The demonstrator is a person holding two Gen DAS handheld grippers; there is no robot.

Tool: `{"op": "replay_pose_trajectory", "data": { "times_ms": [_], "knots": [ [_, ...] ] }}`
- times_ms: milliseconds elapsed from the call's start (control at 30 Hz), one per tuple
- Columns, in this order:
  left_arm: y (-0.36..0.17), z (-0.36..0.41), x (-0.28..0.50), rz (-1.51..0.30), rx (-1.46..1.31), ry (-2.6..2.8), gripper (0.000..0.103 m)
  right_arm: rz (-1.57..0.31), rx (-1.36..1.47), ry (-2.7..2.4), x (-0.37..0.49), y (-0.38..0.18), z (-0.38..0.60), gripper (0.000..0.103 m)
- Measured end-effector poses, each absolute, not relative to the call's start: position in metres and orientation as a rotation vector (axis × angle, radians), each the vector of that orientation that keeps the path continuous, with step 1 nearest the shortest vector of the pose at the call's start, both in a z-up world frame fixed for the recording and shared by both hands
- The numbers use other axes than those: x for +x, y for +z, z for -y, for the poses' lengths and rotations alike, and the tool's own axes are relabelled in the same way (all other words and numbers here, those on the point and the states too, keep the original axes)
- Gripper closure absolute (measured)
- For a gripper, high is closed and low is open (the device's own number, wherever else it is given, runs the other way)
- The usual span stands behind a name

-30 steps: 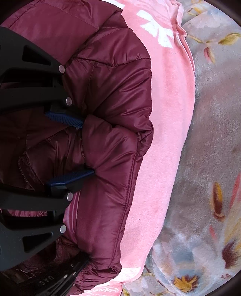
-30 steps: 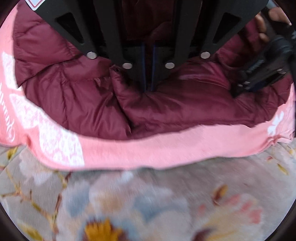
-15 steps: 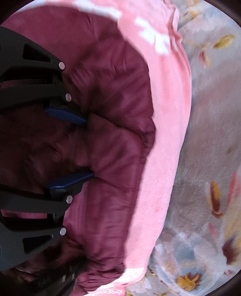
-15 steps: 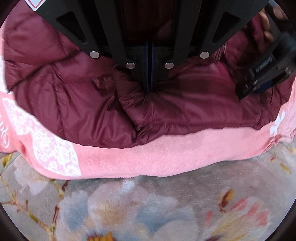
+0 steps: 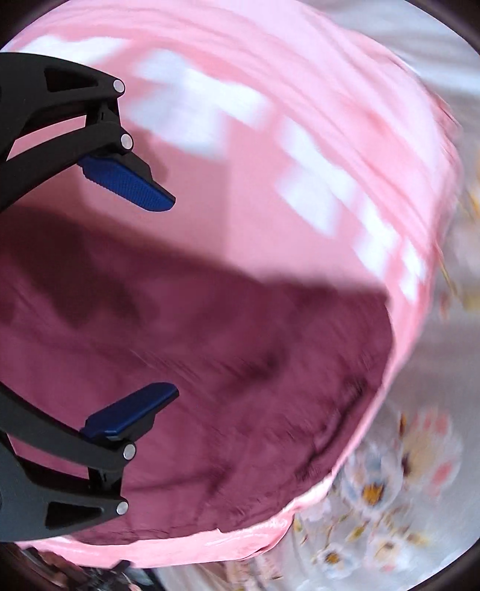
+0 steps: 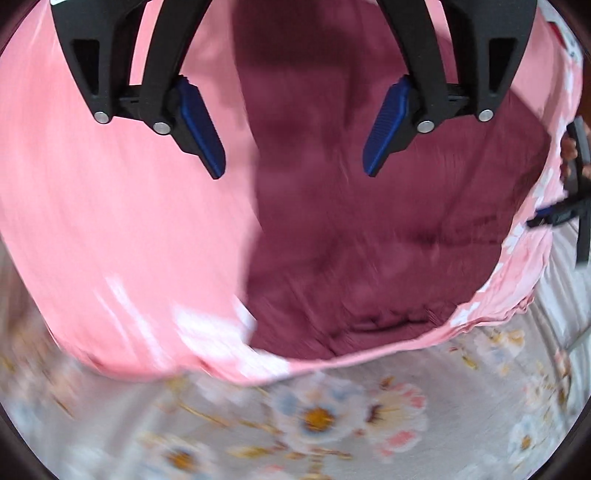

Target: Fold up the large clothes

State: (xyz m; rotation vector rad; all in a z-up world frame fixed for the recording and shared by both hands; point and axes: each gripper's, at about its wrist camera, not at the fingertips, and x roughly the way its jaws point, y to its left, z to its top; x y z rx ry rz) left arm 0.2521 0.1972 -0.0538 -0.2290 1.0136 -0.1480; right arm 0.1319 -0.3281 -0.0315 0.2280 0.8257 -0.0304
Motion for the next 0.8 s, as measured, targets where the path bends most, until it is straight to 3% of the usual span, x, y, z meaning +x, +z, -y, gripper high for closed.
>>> {"op": "replay_pose_trajectory", "data": {
  "times_ms": [100,267,333,433,500,567,600,633,800],
  "knots": [
    [-0.078,-0.228,0.223,-1.048,-0.336,-0.112,0.012,-0.844,0.417,-0.059,0.081,-0.064,0.360,0.027],
    [-0.079,-0.227,0.197,-0.986,-0.429,-0.161,0.014,-0.803,0.658,-0.014,0.069,-0.093,0.370,0.026],
    [-0.080,-0.221,0.191,-0.996,-0.437,-0.179,0.025,-0.780,0.701,0.009,0.070,-0.099,0.363,0.026],
    [-0.079,-0.212,0.188,-1.011,-0.420,-0.177,0.059,-0.753,0.717,0.031,0.073,-0.101,0.346,0.027],
    [-0.076,-0.211,0.185,-1.021,-0.462,-0.197,0.083,-0.743,0.683,0.005,0.077,-0.098,0.338,0.034],
    [-0.070,-0.209,0.181,-1.013,-0.449,-0.193,0.091,-0.760,0.681,-0.012,0.081,-0.100,0.333,0.061],
    [-0.067,-0.208,0.179,-1.007,-0.444,-0.194,0.094,-0.770,0.690,-0.019,0.081,-0.101,0.334,0.070],
    [-0.063,-0.208,0.173,-0.998,-0.439,-0.200,0.095,-0.772,0.702,-0.016,0.081,-0.102,0.337,0.086],
    [-0.036,-0.210,0.138,-0.943,-0.459,-0.258,0.098,-0.725,0.731,0.023,0.050,-0.084,0.343,0.097]
  ]
}}
